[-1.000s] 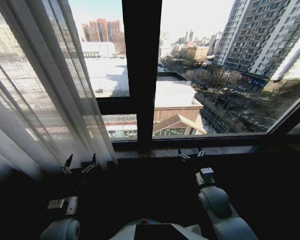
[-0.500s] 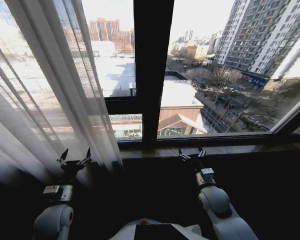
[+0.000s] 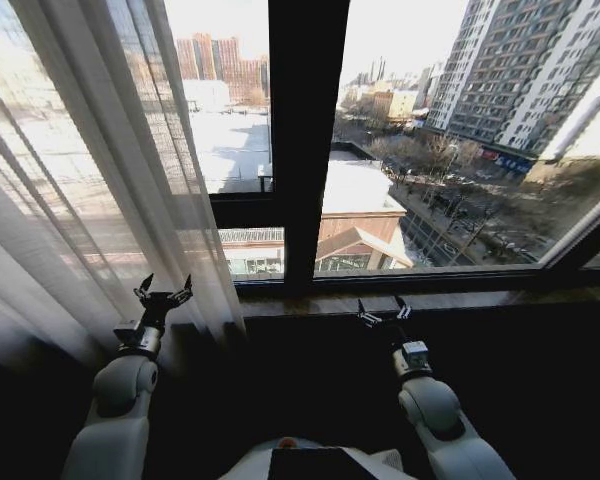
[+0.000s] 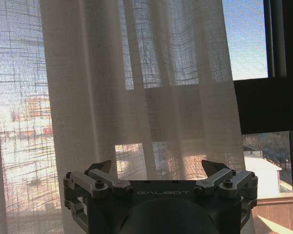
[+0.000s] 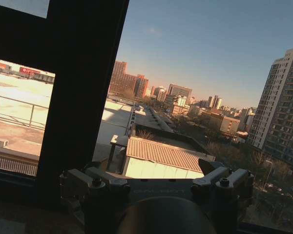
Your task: Open the curtains by pulling them apart, changing their state from closed to fully open.
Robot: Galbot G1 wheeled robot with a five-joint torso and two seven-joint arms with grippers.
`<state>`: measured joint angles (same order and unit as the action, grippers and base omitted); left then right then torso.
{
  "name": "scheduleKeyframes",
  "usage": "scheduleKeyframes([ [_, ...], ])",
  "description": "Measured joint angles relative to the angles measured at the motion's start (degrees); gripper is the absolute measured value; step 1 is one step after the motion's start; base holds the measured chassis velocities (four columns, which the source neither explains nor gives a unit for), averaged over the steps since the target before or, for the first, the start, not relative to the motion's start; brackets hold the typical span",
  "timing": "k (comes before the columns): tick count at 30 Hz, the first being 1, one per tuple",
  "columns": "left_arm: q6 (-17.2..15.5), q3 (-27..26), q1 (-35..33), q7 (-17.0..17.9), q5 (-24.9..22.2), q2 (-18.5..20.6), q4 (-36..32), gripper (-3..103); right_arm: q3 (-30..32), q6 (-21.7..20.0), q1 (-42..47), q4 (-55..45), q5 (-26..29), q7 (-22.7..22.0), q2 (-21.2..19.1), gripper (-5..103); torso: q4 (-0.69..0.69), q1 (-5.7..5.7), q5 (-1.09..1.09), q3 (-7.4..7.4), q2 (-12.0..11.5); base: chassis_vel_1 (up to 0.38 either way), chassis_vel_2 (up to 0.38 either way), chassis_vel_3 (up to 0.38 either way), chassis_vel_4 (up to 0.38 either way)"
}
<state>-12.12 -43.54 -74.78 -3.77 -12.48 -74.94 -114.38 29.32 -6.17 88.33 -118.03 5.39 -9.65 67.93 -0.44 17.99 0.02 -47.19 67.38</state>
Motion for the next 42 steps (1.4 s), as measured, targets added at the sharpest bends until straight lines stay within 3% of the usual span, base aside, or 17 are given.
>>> scheduleKeyframes([
  [10, -1.06, 0.07, 8.68, 1.51, -1.35, 1.67, 8.8, 100, 0.59, 0.35, 0.14, 2.63, -0.32, -0.05, 0.02, 100, 0.01, 0.01, -0.01, 0.0, 0.0, 0.0, 0.0, 0.0, 0.0],
  [21, -1.63, -0.11, 12.25, -5.59, -4.02, 6.16, 14.2, 100, 1.39, 1.71, 0.07, 4.0, -0.8, -0.13, 0.89, 100, 0.01, 0.01, -0.01, 0.0, 0.0, 0.0, 0.0, 0.0, 0.0],
  [23, -2.34, -0.17, 12.6, -9.73, -4.38, 7.44, 14.88, 100, 1.59, 1.75, -0.11, 4.09, -0.8, -0.13, 0.92, 100, 0.01, 0.01, -0.01, 0.0, 0.0, 0.0, 0.0, 0.0, 0.0],
  [25, -2.47, -0.14, 12.73, -10.68, -4.48, 7.7, 15.11, 100, 1.61, 1.76, -0.19, 4.13, -0.8, -0.13, 0.93, 100, 0.01, 0.0, -0.01, 0.0, 0.0, 0.0, 0.0, 0.0, 0.0],
  [28, -2.89, -0.1, 13.76, -14.92, -5.09, 8.78, 16.84, 100, 1.74, 1.88, -0.6, 4.48, -0.71, -0.13, 0.94, 100, 0.01, 0.01, -0.01, 0.0, 0.0, 0.0, 0.0, 0.0, 0.0],
  [35, -3.07, 0.0, 15.47, -16.92, -5.45, 10.21, 19.26, 100, 1.81, 2.27, -1.22, 5.36, -0.5, -0.14, 0.52, 100, 0.01, 0.0, -0.01, 0.0, 0.0, 0.0, 0.0, 0.0, 0.0],
  [42, -3.06, 0.02, 16.88, -15.31, -5.33, 10.3, 20.8, 103, 1.84, 2.34, -1.53, 5.8, -0.24, -0.21, -0.35, 100, 0.0, 0.0, -0.01, 0.0, 0.0, 0.0, 0.0, 0.0, 0.0],
])
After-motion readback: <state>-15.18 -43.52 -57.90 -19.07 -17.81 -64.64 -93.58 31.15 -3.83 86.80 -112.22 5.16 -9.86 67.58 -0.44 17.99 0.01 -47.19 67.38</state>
